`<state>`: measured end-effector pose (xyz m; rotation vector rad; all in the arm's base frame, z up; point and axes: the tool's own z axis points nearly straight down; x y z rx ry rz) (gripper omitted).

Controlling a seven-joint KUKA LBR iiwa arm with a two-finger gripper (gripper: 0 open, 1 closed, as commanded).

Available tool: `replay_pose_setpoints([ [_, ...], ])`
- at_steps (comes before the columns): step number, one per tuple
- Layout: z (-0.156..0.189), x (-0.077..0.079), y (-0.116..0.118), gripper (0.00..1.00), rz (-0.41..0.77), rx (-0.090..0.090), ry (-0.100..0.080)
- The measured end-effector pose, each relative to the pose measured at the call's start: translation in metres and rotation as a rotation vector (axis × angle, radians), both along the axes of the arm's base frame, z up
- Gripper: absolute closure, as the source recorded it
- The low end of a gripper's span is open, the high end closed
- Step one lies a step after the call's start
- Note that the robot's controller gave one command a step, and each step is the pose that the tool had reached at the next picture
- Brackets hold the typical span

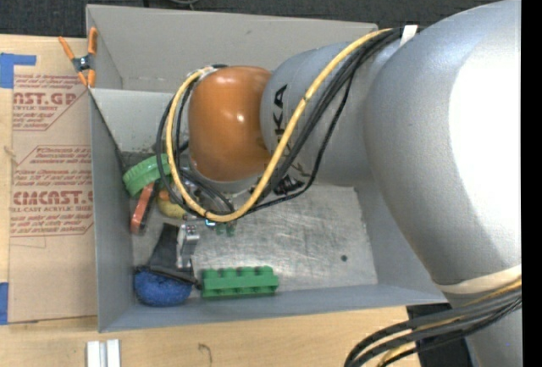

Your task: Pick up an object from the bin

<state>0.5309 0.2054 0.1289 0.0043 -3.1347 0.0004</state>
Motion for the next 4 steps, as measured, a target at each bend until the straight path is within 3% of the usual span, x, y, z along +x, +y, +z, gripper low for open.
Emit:
replay_pose_setpoints([
  [1, 0.003, 0.002, -0.001, 0.00, -0.002, 0.001, -0.006],
  [2, -0.015, 0.004, -0.002, 1.00, -0.043, 0.002, -0.008],
  [3, -0.015, 0.004, -0.002, 0.00, -0.042, 0.001, -0.006],
  [4, -0.015, 0.004, -0.002, 1.00, -0.043, 0.001, -0.007],
])
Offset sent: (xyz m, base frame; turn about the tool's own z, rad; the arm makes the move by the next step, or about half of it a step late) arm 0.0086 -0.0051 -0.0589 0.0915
